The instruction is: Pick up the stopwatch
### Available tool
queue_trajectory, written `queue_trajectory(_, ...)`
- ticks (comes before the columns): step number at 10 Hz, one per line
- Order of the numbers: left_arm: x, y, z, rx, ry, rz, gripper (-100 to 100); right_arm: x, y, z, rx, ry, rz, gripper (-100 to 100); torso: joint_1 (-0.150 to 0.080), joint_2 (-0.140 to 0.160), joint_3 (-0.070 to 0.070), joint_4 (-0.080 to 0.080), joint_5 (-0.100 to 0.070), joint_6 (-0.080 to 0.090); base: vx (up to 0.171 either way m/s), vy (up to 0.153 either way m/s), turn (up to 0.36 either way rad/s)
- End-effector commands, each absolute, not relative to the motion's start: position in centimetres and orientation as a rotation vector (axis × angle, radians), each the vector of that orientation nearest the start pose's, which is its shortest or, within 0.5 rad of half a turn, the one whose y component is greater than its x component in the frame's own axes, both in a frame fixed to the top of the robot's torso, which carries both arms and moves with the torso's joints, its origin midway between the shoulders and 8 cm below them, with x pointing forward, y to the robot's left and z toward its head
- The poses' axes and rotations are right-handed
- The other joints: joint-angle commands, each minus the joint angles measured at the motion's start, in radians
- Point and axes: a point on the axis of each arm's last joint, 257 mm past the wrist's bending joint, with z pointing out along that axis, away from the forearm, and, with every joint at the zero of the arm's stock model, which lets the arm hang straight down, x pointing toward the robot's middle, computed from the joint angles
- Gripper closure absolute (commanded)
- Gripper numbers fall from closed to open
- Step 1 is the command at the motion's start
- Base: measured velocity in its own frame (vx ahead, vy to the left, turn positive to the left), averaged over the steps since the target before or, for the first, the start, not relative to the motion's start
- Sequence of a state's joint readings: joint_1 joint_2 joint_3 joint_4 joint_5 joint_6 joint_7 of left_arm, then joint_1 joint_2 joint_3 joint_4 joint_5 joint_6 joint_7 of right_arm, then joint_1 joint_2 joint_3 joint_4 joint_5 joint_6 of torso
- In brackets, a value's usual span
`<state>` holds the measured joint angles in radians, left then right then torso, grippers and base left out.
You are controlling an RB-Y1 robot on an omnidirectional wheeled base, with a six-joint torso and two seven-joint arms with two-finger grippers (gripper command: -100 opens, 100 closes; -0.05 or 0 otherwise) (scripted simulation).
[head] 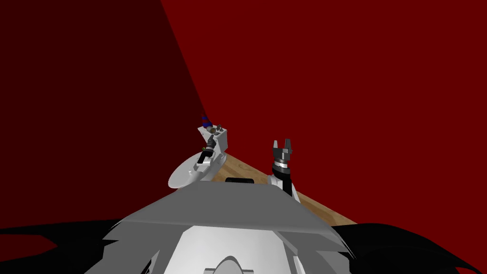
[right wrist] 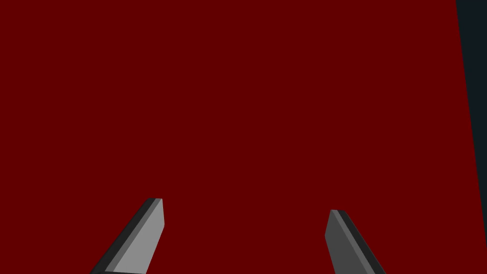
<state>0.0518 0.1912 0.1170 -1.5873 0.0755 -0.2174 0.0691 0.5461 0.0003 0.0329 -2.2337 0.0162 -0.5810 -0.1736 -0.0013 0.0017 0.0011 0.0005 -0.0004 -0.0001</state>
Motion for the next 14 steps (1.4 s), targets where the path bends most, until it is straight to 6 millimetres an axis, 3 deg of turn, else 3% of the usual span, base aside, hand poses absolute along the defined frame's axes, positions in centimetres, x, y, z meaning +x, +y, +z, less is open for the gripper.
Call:
queue_trajectory(1, 52.6, 34.6, -17.7, -1.08, 1.019, -1.162, -100, 33.7, -27.1, 0.4, 0.724, 0.579, 1.47, 0, 0.0, 0.0, 0.0, 0.0, 0.0, 0.0, -0.032, -0.012, 0.022)
queue_trajectory(6, 56.4, 36.7, -20.1, -1.187, 1.042, -1.097, -100, 33.7, -27.1, 0.4, 0.724, 0.579, 1.47, 0, 0.001, -0.001, -0.001, 0.0, 0.0, 0.0, -0.024, -0.005, 0.059)
queue_trajectory(14, 61.2, 37.6, -22.1, -1.331, 1.069, -1.052, -100, 33.7, -27.1, 0.4, 0.724, 0.579, 1.47, 0, 0.003, -0.003, -0.002, -0.001, 0.001, 0.0, 0.004, 0.02, 0.046)
